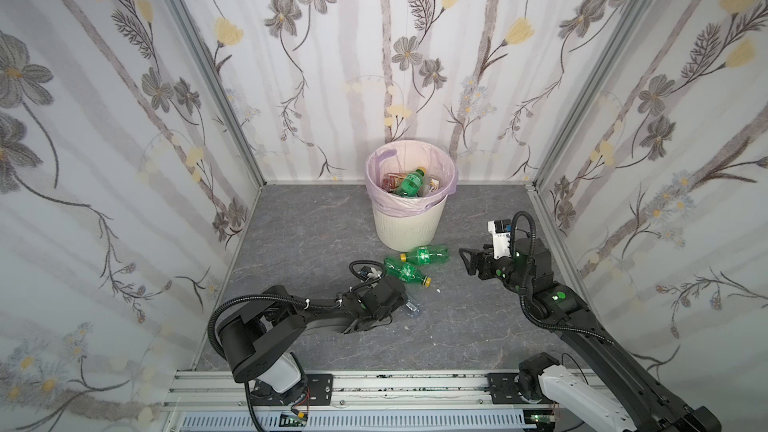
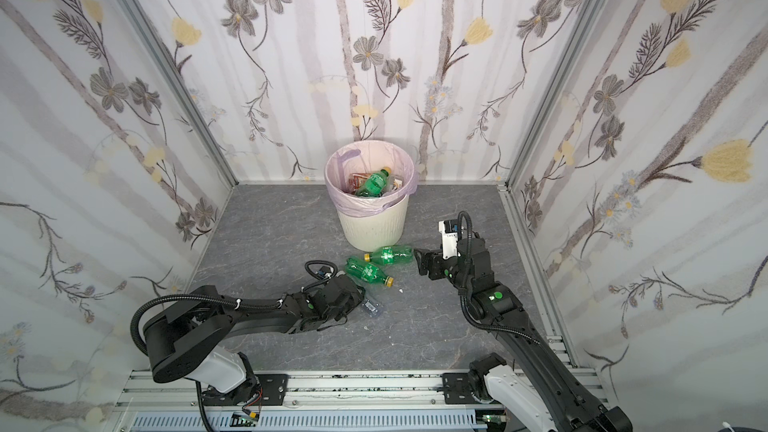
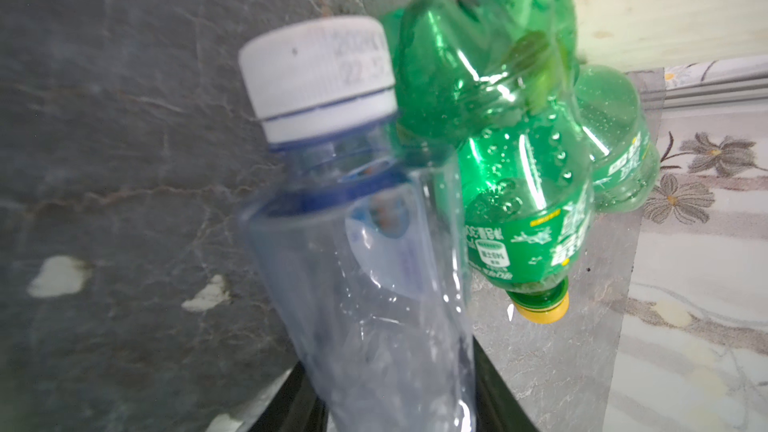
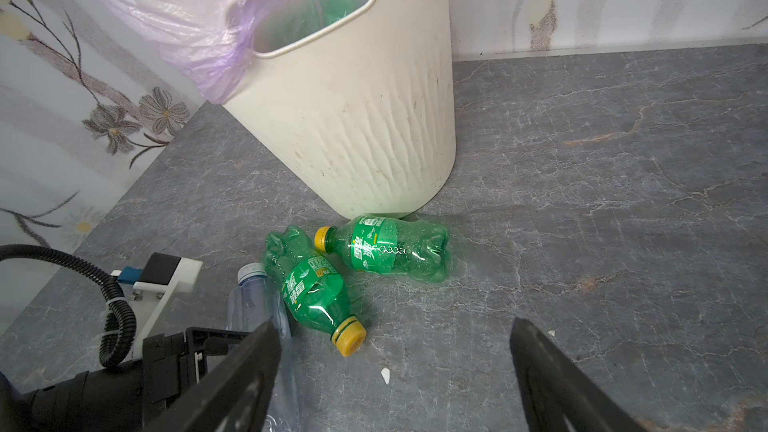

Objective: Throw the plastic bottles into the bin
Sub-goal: 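Grasp the clear white-capped water bottle with the left gripper, then lift the clear water bottle with the left gripper and release it into the bin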

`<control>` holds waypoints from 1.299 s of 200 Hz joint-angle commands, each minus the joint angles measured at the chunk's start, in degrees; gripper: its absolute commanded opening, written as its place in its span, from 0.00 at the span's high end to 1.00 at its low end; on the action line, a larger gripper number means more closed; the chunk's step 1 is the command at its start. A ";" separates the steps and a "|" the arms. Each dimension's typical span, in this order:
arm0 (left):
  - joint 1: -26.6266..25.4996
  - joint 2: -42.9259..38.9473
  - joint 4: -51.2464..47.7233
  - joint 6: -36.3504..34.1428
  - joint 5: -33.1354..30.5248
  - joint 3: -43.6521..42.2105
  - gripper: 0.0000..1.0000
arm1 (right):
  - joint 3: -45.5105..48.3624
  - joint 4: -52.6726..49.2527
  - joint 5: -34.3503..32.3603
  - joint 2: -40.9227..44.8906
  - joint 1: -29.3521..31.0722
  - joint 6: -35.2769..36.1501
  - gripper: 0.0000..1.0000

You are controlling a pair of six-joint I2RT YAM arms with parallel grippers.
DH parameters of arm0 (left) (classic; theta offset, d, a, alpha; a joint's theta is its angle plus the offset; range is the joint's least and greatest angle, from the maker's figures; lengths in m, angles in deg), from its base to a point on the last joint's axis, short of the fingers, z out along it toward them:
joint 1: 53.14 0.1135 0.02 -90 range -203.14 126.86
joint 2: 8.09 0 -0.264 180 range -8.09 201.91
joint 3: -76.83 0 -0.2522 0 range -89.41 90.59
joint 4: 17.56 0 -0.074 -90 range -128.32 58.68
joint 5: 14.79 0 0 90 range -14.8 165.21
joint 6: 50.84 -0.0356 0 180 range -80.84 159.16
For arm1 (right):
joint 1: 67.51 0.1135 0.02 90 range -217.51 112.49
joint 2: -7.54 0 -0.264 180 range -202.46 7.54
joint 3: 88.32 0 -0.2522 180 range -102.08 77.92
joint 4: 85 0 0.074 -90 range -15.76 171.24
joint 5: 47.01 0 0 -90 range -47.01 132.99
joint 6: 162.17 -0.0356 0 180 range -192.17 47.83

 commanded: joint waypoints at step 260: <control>7.03 -35.60 -18.74 -54.22 -3.86 21.69 0.50 | 1.73 1.89 2.64 1.24 -0.05 -0.31 0.15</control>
